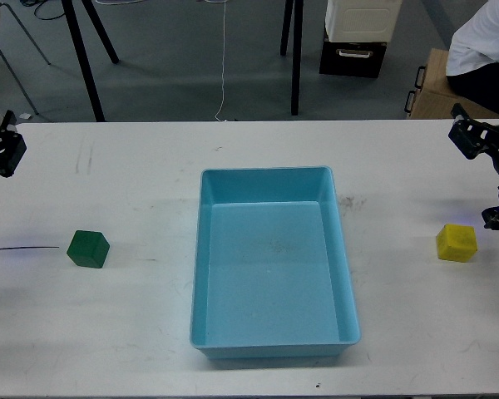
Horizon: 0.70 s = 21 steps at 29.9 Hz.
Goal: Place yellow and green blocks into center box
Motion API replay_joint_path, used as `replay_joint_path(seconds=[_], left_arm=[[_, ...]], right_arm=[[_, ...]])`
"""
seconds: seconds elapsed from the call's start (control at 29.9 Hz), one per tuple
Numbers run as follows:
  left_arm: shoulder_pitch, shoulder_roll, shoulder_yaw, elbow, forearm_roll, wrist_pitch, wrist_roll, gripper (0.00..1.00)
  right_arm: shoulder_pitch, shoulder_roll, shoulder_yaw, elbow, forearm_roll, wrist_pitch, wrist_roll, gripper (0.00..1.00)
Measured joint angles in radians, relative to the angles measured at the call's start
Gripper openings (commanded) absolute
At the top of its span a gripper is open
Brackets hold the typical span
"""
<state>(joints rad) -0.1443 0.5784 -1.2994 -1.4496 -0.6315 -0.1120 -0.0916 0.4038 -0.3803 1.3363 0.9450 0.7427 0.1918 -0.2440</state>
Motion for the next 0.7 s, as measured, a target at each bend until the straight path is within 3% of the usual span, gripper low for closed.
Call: replay_joint_path(seconds=[0.7], left_arm=[[0.001,0.006,-0.019,0.035,0.0,-0.001,0.003,1.0]], right_arm=[[0.0,0.0,0.0,0.0,0.0,0.001,-0.003,1.0]])
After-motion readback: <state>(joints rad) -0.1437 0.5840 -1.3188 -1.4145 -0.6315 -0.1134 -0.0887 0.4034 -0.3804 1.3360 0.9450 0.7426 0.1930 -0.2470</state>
